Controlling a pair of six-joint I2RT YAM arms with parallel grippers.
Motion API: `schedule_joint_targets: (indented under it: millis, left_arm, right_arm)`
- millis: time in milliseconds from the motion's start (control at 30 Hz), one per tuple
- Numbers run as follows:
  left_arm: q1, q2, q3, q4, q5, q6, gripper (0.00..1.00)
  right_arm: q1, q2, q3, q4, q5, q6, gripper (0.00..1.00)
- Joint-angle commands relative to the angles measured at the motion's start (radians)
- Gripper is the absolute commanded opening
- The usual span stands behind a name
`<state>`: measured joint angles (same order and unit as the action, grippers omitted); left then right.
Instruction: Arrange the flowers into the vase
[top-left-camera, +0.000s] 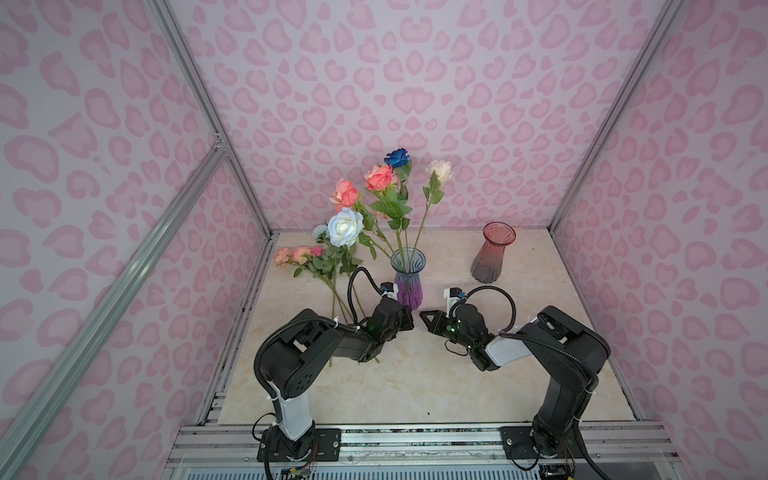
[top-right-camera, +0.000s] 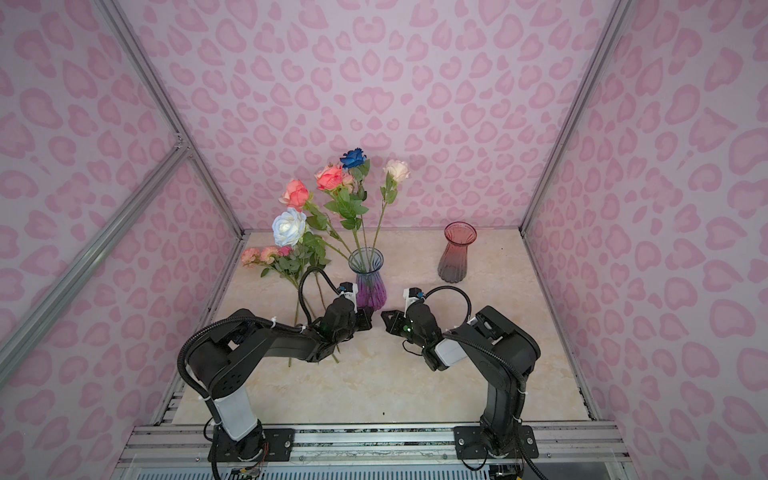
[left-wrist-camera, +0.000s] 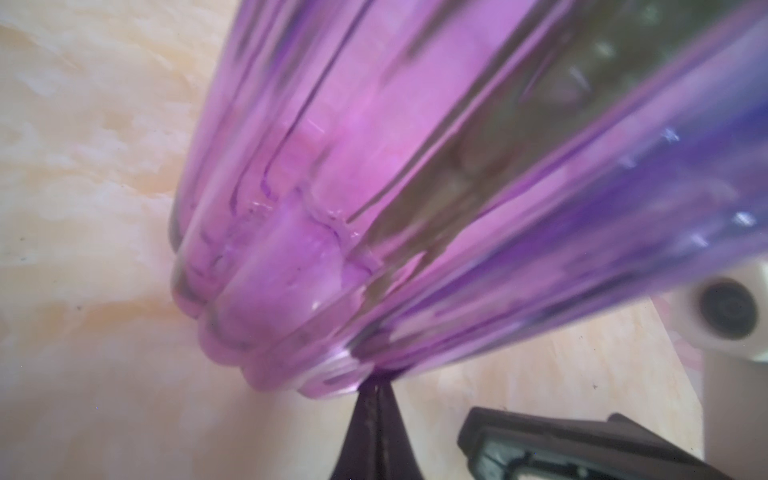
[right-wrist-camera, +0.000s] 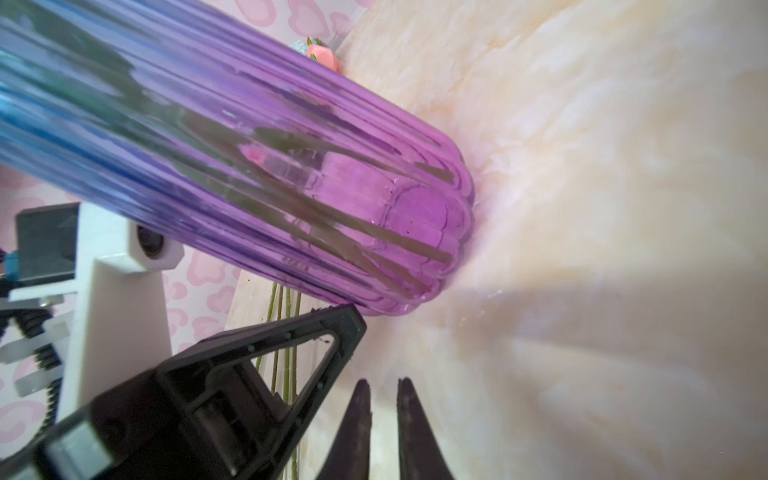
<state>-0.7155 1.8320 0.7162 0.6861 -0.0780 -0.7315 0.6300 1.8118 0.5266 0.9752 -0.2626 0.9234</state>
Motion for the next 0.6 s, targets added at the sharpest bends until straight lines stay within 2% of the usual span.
schedule_joint_targets:
  millis: [0,567]
  left_arm:
    - [0.007,0.017,0.02,0.033,-0.012,0.013,0.04]
    - [0.073,0.087,0.133,-0.006,0.009,0.086,0.04]
  right_arm:
    - [-0.004,-0.031,-0.018,0.0,0.001,-0.022,0.16]
    - [-0.015,-0.296,-0.082,-0.24,0.05,-0.14,0.17]
